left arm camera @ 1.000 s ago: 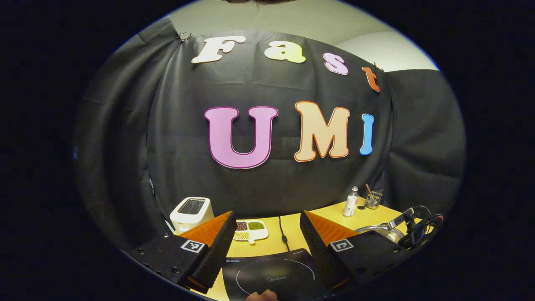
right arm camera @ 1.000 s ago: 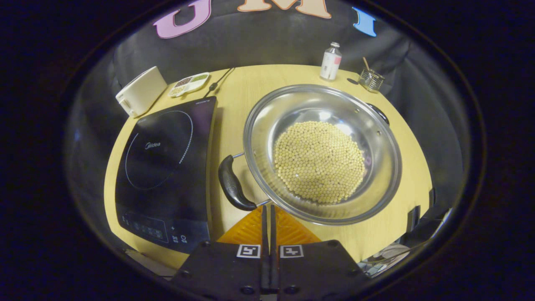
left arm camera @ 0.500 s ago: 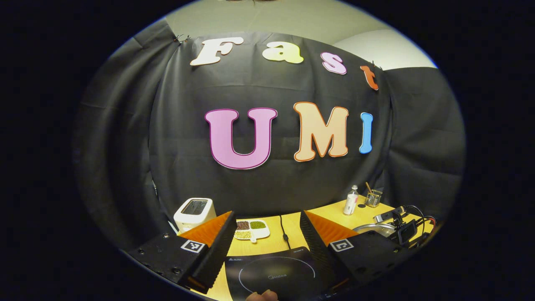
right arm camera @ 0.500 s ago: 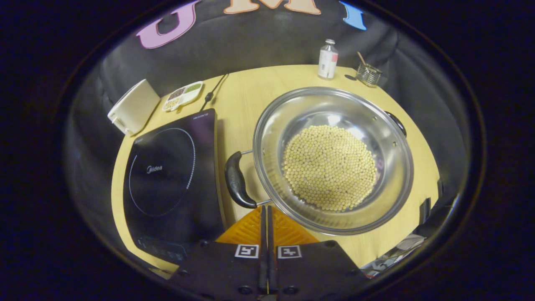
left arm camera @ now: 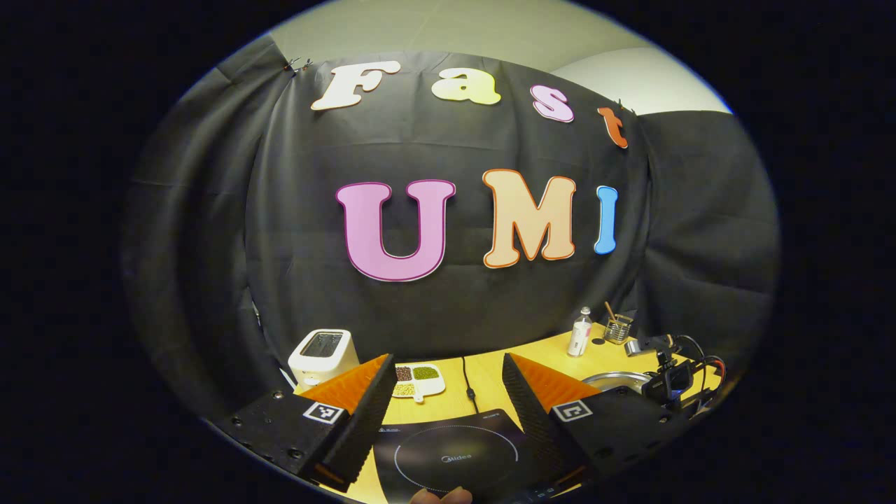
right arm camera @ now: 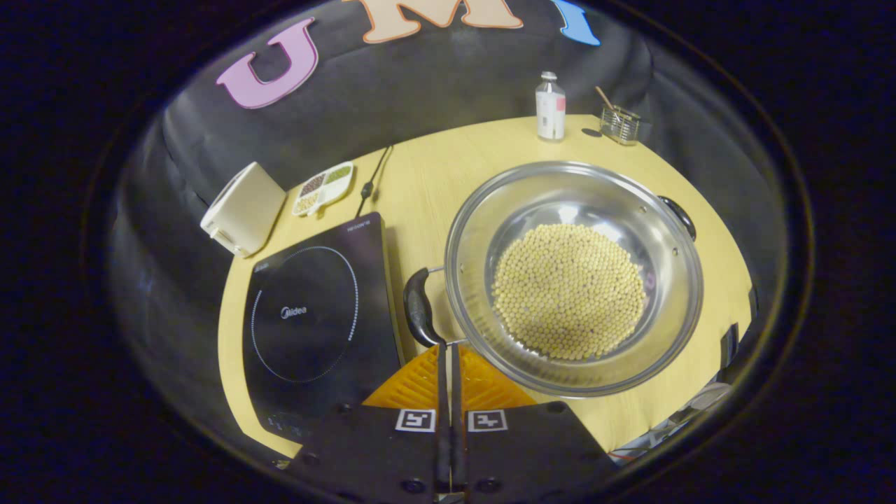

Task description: First push the handle of the pot to place it horizontally, then grasp the pot with both hands and set it on the induction cooktop.

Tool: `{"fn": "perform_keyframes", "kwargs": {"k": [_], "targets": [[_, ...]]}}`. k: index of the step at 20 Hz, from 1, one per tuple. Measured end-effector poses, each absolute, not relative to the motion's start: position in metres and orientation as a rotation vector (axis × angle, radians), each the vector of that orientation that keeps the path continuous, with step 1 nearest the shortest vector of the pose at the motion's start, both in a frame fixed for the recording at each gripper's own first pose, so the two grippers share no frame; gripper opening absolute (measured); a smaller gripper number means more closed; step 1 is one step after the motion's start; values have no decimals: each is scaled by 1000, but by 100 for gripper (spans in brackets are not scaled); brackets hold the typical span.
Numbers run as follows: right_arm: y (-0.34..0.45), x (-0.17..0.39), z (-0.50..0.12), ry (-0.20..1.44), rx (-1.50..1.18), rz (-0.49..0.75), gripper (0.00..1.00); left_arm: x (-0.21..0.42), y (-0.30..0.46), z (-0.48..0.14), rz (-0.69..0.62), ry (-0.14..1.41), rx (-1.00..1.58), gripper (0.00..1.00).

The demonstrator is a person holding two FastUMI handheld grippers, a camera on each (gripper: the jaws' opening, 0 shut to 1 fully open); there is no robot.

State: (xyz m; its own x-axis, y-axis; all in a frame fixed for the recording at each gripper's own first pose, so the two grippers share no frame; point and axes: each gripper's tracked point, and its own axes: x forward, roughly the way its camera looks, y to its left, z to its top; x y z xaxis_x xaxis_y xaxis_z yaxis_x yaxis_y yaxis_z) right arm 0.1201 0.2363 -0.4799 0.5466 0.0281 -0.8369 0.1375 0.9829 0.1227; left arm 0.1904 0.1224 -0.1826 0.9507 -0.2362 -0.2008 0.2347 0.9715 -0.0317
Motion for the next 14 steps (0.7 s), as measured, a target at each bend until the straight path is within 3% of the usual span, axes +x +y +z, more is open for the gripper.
{"fn": "perform_keyframes", "kwargs": {"k": [1,5,8,10,13,14], "targets": [[226,123,-473,966,170,-67,0,189,118,-182,-243,211,-11,92],[186,130,-453,890,131,-89,0,184,92,-188,-274,250,-27,93],[159,135,-443,862,119,-75,12,180,73,-201,-279,295,-17,93],[133,137,-439,870,111,-83,25,174,56,-217,-272,361,-16,94],[95,151,-427,829,88,-76,85,167,21,-240,-280,449,-15,96],[81,152,-426,826,74,-70,85,166,13,-247,-278,470,-3,96]]}}
